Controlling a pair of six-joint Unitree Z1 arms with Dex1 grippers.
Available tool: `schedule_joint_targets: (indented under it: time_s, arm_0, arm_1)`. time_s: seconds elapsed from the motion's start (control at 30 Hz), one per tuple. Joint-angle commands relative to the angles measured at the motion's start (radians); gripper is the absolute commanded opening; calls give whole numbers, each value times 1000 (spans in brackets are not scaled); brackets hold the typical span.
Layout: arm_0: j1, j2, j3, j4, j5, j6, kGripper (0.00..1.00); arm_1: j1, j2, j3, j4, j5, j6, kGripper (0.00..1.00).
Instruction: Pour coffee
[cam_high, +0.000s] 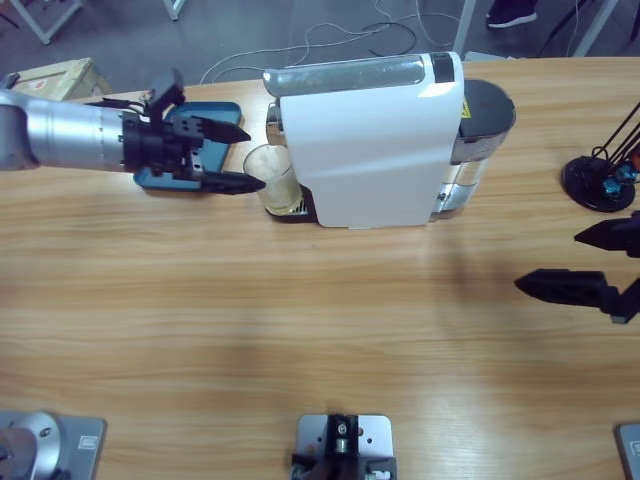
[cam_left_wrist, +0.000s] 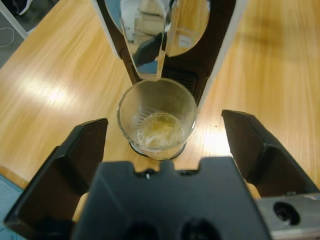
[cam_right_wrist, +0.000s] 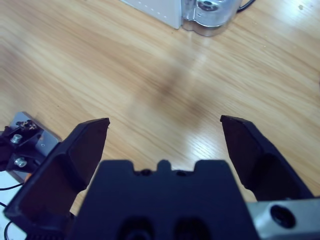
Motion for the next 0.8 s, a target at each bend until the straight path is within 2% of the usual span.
schedule_joint_targets:
  time_s: [0.03,0.37,0.8]
  arm_0:
    - [-15,97,23,-65,20,2,987]
    - [-42,132,21,-102,30,-21,987]
    - [-76,151,13,-124,124,-39,982]
  arm_1:
    - [12,34,31,-15,16,2,1000]
    - [12,50,34,-21,17,2,1000]
    - [12,52,38,-32,18,2,1000]
